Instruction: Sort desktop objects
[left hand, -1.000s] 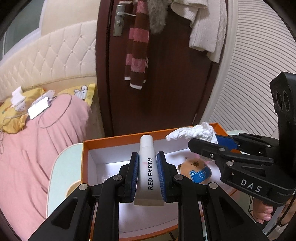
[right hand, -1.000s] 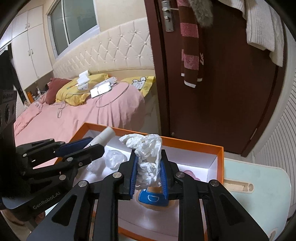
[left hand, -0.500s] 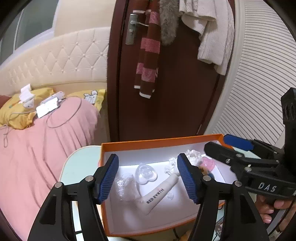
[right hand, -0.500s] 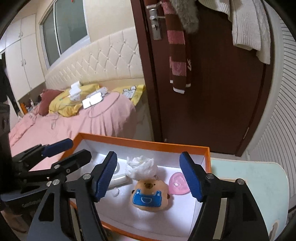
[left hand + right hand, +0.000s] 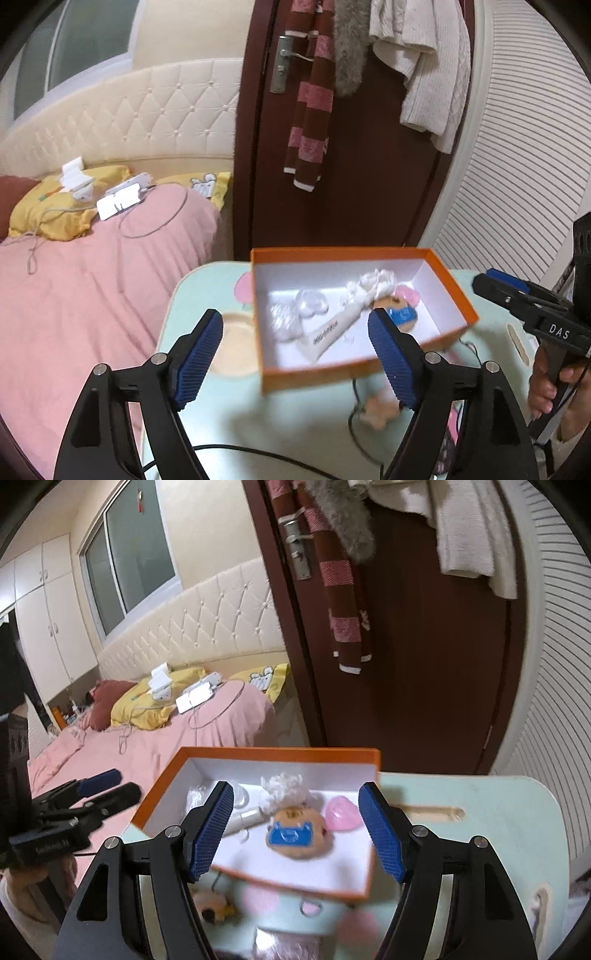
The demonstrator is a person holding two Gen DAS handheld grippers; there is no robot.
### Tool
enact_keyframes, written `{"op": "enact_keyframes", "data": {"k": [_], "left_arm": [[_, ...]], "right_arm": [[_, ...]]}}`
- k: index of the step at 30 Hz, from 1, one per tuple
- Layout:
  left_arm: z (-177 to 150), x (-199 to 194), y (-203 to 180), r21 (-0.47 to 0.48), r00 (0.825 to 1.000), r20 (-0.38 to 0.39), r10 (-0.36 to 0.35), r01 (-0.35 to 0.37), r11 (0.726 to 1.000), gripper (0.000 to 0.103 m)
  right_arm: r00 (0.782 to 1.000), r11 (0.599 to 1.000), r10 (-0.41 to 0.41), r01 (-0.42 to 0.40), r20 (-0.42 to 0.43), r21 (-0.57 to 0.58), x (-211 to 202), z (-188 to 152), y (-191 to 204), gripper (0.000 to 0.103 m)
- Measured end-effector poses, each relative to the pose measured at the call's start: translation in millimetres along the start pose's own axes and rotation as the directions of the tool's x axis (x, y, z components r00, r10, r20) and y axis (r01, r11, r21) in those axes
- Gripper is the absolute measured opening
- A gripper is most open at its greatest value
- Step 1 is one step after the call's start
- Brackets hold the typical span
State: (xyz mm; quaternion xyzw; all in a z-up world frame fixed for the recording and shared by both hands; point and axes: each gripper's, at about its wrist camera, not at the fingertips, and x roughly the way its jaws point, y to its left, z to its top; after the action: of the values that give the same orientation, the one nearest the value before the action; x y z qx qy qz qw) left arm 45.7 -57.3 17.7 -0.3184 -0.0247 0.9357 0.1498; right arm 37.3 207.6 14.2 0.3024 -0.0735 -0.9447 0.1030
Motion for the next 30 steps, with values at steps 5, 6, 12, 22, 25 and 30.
{"op": "enact_keyframes", "data": {"k": [5,6,12,22,25,30], "left_arm": [[-29.4,-15.7,-2.2,-0.007,0.999,-0.043,-0.003,0.003,1.000,0.081],[-36.3,-16.4,-3.8,-0.009,0.998,-0.055,-0.006,0.006,1.000,0.081],[-76.5,-0.9,-15.4,0.014,0.986,-0.167,0.032,-0.030,0.999,0.081],[-106.1,22.3,-21.7,0.055,0.964,-0.227,0.136,-0.127,0.990,0.089],[-112.3,24.6,-22.5,0.057,0.967,-0.204,0.152,-0.144,0.988,0.103],[-119.6,21.2,-23.4,0.053,0.977,-0.139,0.163,-0.158,0.986,0.103]], "right_arm": [[0.999,1.000,-0.028,0.028,-0.036,-0.004,-23.9,-28.5,-9.8,0.071],[0.998,1.000,-0.030,0.030,-0.049,-0.001,-26.2,-35.5,-11.1,0.071],[0.987,0.997,-0.061,0.067,-0.147,0.037,-30.9,-82.9,-20.3,0.071],[0.952,0.981,-0.192,0.189,-0.240,-0.036,-21.0,-118.8,-9.7,0.071],[0.945,0.973,-0.230,0.219,-0.232,-0.071,-20.9,-124.5,-5.7,0.071],[0.944,0.967,-0.252,0.236,-0.211,-0.098,-18.0,-130.4,-2.2,0.086]]}}
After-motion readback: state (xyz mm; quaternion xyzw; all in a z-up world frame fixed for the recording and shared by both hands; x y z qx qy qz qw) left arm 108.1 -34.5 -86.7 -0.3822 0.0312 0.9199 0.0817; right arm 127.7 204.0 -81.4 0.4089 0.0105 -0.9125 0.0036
